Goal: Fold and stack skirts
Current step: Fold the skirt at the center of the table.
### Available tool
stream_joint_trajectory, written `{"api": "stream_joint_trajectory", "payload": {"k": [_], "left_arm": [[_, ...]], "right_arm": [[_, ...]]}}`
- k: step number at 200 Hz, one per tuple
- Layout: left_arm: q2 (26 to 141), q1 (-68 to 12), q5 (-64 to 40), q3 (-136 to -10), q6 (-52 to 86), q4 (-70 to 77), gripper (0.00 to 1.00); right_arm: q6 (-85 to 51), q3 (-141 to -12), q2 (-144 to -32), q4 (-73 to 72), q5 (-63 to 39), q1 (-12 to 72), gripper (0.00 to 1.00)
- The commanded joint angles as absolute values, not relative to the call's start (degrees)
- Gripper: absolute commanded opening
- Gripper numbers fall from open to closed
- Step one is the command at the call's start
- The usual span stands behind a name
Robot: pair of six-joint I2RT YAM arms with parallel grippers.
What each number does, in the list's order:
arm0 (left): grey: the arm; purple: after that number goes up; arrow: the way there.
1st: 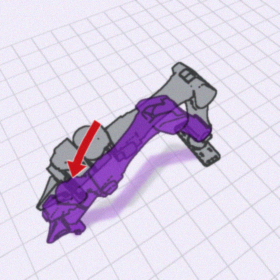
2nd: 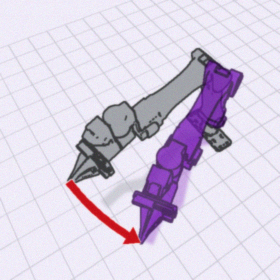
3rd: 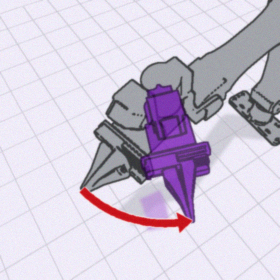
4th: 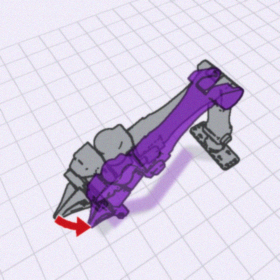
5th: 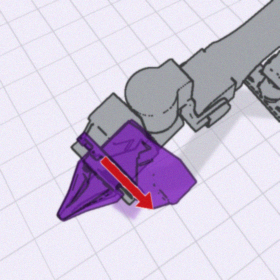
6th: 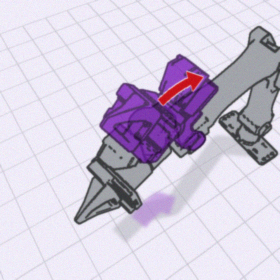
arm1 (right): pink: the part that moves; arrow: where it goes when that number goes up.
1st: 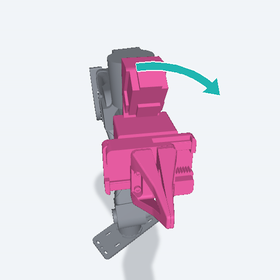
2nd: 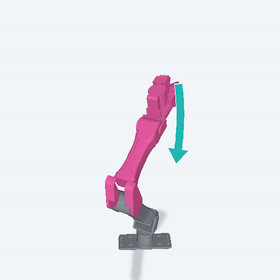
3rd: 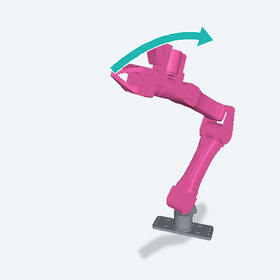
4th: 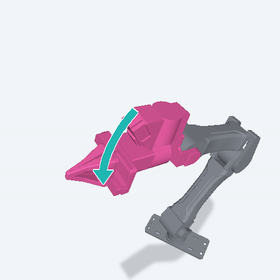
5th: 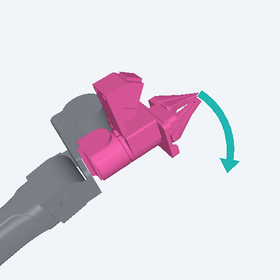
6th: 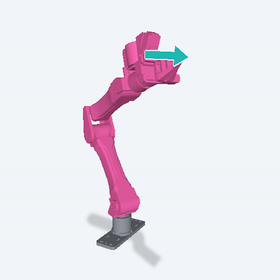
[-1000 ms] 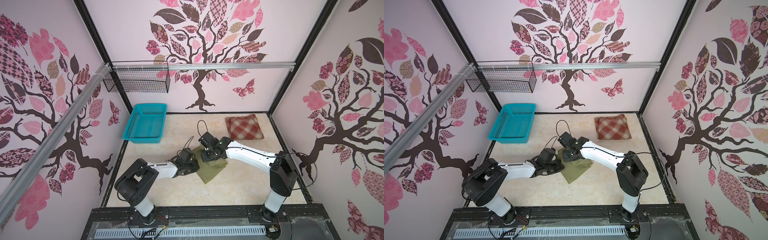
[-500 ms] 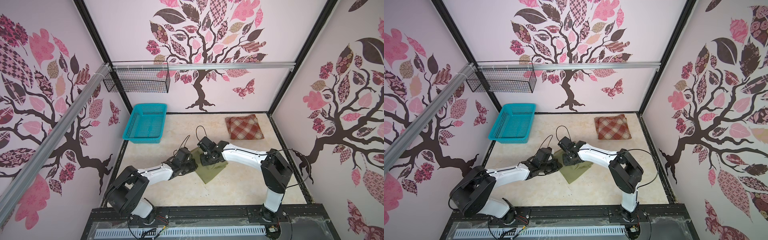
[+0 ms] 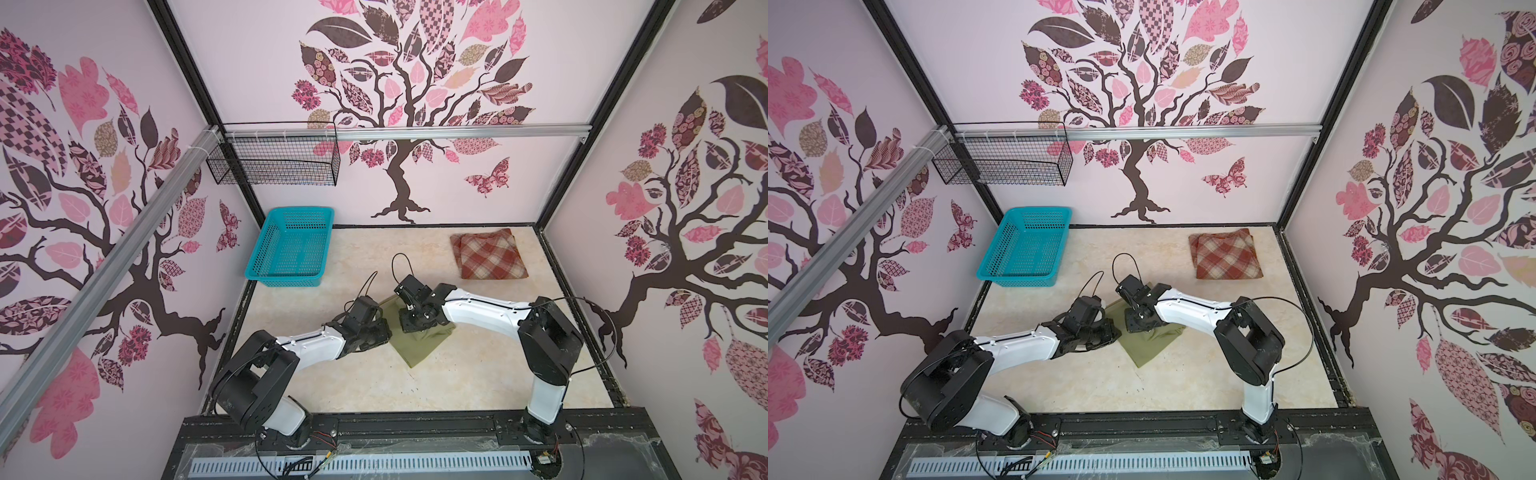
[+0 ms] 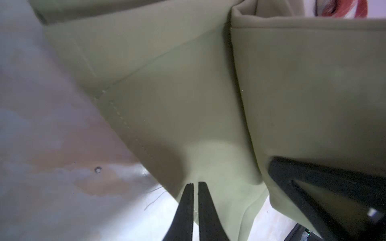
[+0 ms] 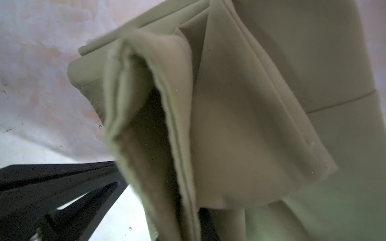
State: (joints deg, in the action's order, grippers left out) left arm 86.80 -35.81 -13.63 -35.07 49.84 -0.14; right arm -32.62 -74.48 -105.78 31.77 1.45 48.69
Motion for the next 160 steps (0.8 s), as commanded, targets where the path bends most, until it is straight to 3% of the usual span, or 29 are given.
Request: {"api": "stream_joint_trajectory", "payload": {"k": [1, 160], "left_arm": [[88.2, -35.6, -14.2, -33.6, 49.1, 1.4, 0.11], [91.4, -35.7, -14.5, -32.9, 49.5, 3.3, 0.1]], "right_arm": [[-33.3, -74.1, -107.8, 32.1, 1.2, 49.1, 0.08], [-33.7, -75.4, -109.6, 32.1, 0.1, 50.6, 0.08]]}}
